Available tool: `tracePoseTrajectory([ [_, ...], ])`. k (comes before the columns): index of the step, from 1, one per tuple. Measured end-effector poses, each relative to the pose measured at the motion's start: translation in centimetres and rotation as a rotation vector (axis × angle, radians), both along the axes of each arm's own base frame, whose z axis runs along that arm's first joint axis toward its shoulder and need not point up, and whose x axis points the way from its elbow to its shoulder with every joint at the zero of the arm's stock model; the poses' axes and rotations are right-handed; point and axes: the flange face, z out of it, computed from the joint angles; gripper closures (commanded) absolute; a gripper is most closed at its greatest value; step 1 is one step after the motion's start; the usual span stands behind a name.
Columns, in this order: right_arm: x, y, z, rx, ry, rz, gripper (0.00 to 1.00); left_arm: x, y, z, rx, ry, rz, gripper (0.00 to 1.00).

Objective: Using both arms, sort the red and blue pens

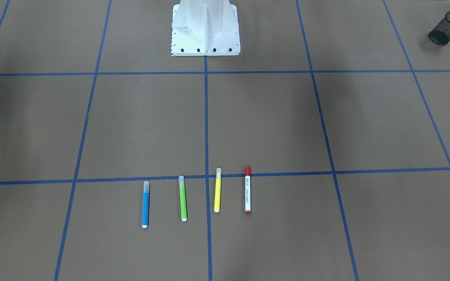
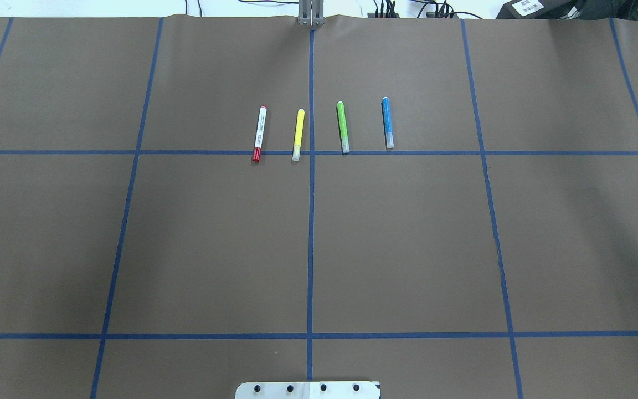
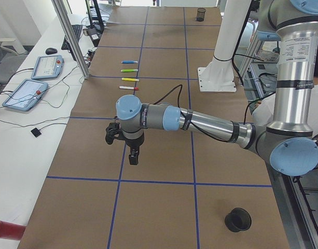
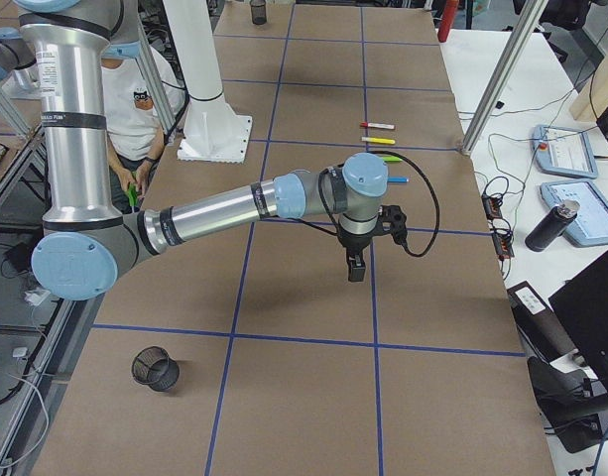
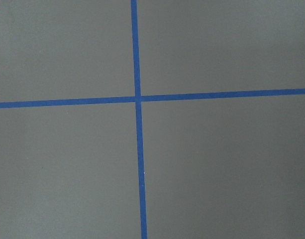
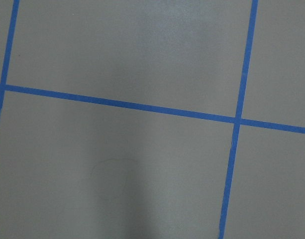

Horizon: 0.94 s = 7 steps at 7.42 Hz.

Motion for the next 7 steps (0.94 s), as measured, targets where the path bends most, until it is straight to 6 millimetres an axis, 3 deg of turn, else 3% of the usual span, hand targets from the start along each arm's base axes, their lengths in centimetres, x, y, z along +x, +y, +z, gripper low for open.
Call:
tracePoseTrajectory([
  [4, 0.0, 0.0, 0.0, 0.001, -0.002, 0.0, 0.0, 0.1, -0.3, -0.4, 0.03, 0.0, -0.002, 0.0],
  [7, -0.1, 0.0, 0.0, 0.001, -0.012, -0.007, 0.0, 0.1, -0.1, -2.1, 0.045, 0.004, -0.026, 0.0],
])
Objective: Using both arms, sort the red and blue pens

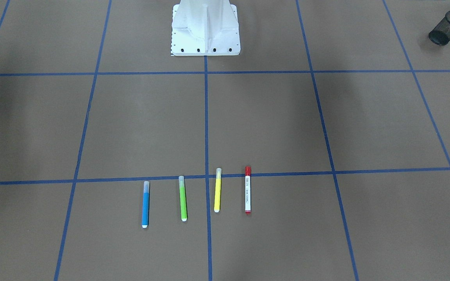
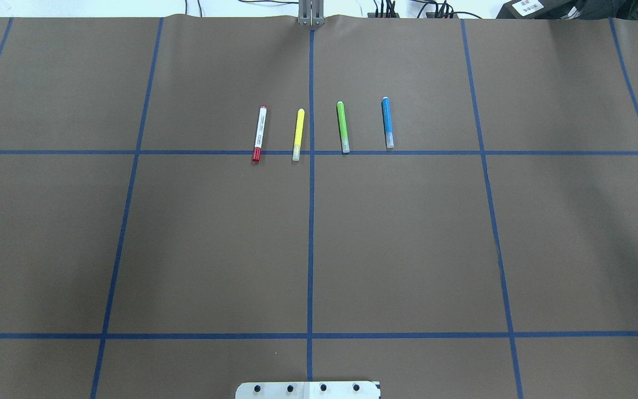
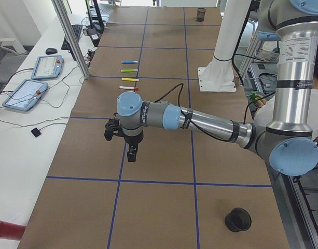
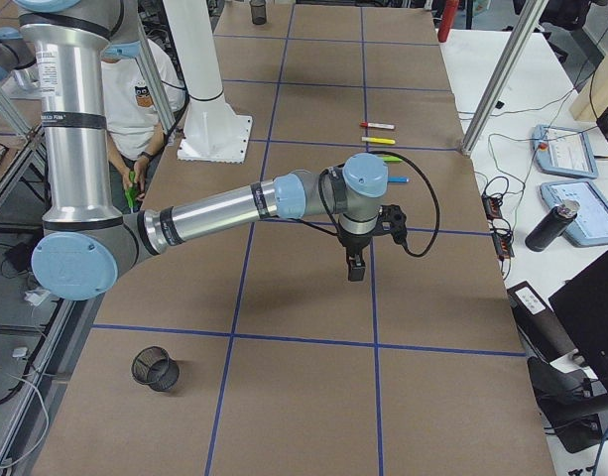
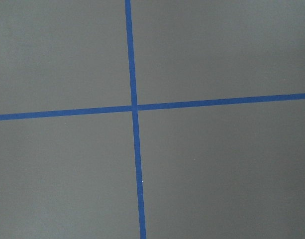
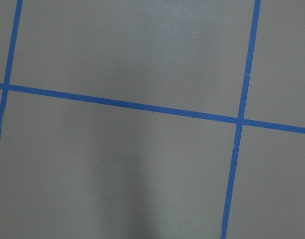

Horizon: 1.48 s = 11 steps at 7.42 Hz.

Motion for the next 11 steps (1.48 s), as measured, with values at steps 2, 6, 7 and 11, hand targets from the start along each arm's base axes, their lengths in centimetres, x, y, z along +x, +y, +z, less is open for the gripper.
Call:
tracePoseTrajectory([
  [2, -0.1, -0.1, -0.1, 0.012, -0.007, -0.004, 0.0, 0.1, 0.0, -0.6, 0.001, 0.003, -0.009, 0.0],
  [6, -0.6, -0.1, -0.4, 0.026, -0.021, -0.014, 0.0, 0.6, 0.1, -0.2, -0.028, 0.077, 0.0, 0.0],
  [7, -1.2, -0.1, -0.4, 0.025, -0.024, -0.025, 0.0, 0.7, 0.1, -0.2, -0.025, 0.095, 0.005, 0.0],
  [11, -3.2, -0.3, -0.8, 0.019, -0.068, -0.063, 0.0, 1.3, -0.3, -1.6, 0.012, 0.124, 0.014, 0.0],
])
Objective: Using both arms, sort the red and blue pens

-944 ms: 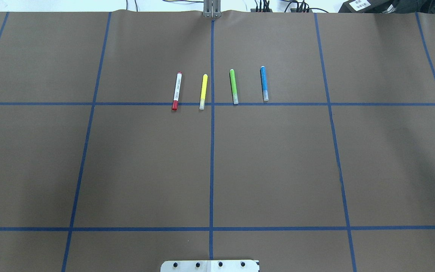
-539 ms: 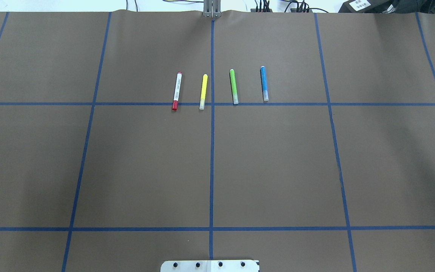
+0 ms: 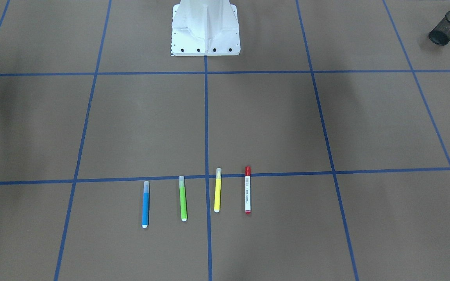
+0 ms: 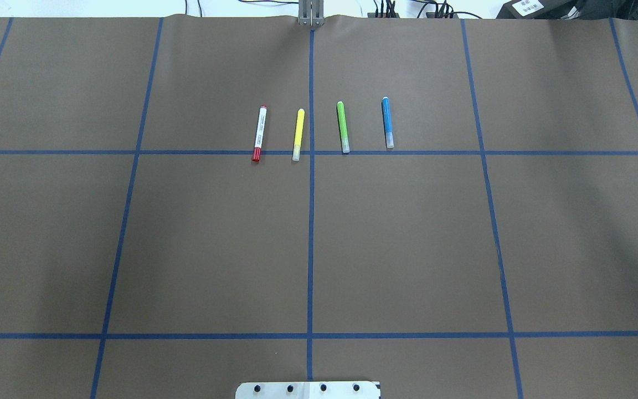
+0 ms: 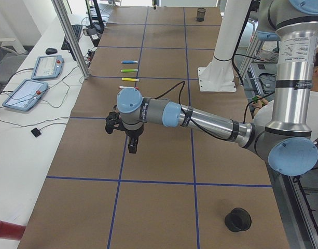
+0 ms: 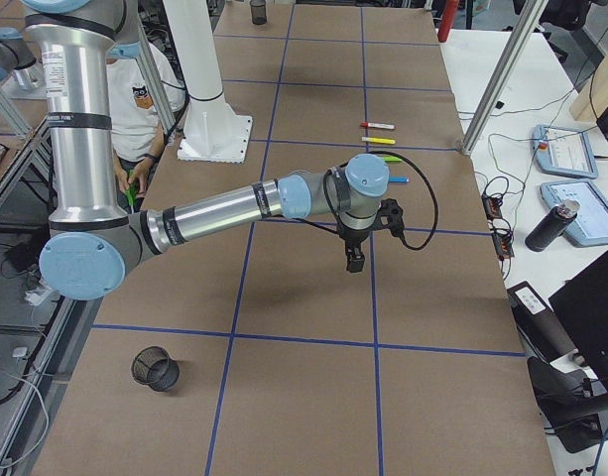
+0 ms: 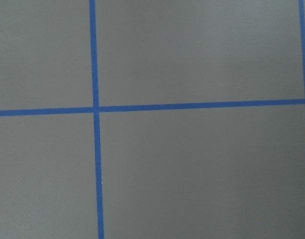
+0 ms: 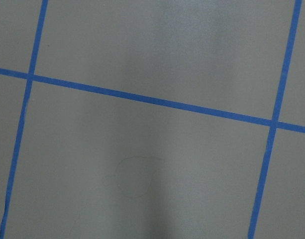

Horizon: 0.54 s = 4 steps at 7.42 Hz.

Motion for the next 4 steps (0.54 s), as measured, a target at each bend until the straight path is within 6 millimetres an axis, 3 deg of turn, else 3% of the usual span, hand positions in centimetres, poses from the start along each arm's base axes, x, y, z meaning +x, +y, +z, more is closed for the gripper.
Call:
tracePoseTrajectory([
  [4, -0.2, 0.3, -0.8, 0.009, -0.022, -0.006, 0.0, 1.5, -0.1, -2.1, 0.049, 0.076, -0.014, 0.01],
])
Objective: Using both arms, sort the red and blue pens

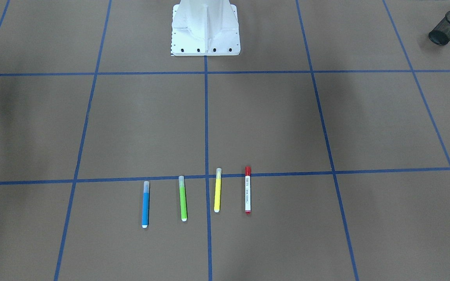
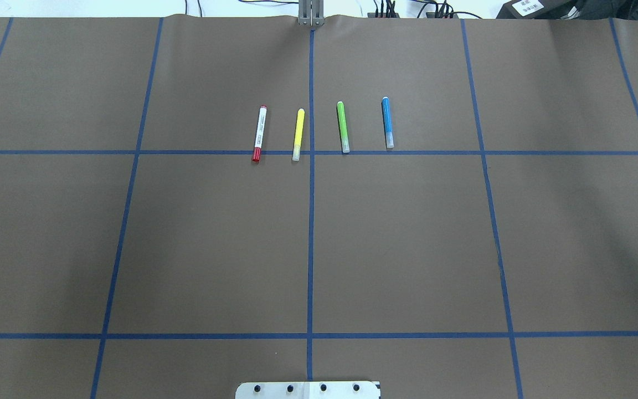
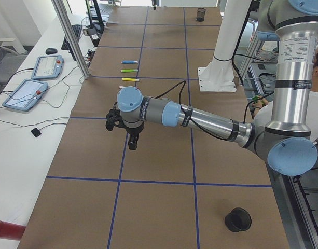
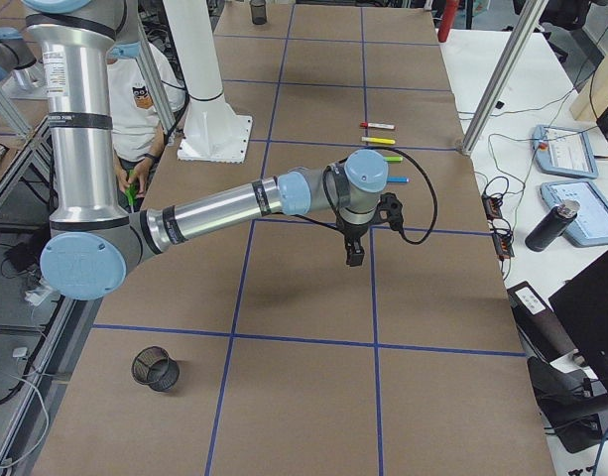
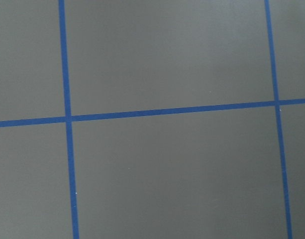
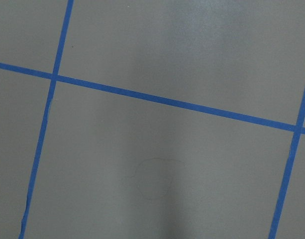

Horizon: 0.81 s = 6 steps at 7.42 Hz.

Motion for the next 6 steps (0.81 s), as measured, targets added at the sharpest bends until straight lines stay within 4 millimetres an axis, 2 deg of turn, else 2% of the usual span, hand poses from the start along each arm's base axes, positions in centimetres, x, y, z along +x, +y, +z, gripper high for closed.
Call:
tracePoseTrajectory([
  [1, 0.0, 0.0, 0.0, 0.0, 0.0, 0.0, 0.0, 1.1, 0.0, -0.9, 0.012, -0.002, 0.01, 0.01],
  [2, 0.0, 0.0, 0.1, -0.001, 0.004, 0.0, 0.0, 3.4, -0.3, -2.0, 0.033, -0.025, 0.042, 0.01],
  [3, 0.0, -0.1, 0.1, 0.001, 0.007, 0.001, 0.0, 6.7, -1.1, -3.1, 0.06, -0.069, 0.087, 0.01],
  [4, 0.0, -0.2, 0.0, 0.004, 0.011, 0.002, 0.0, 10.7, -2.3, -4.8, 0.081, -0.109, 0.128, 0.01],
  [6, 0.1, -0.4, -0.2, 0.01, 0.017, 0.004, 0.0, 20.7, -5.8, -10.3, 0.058, -0.135, 0.181, 0.03],
])
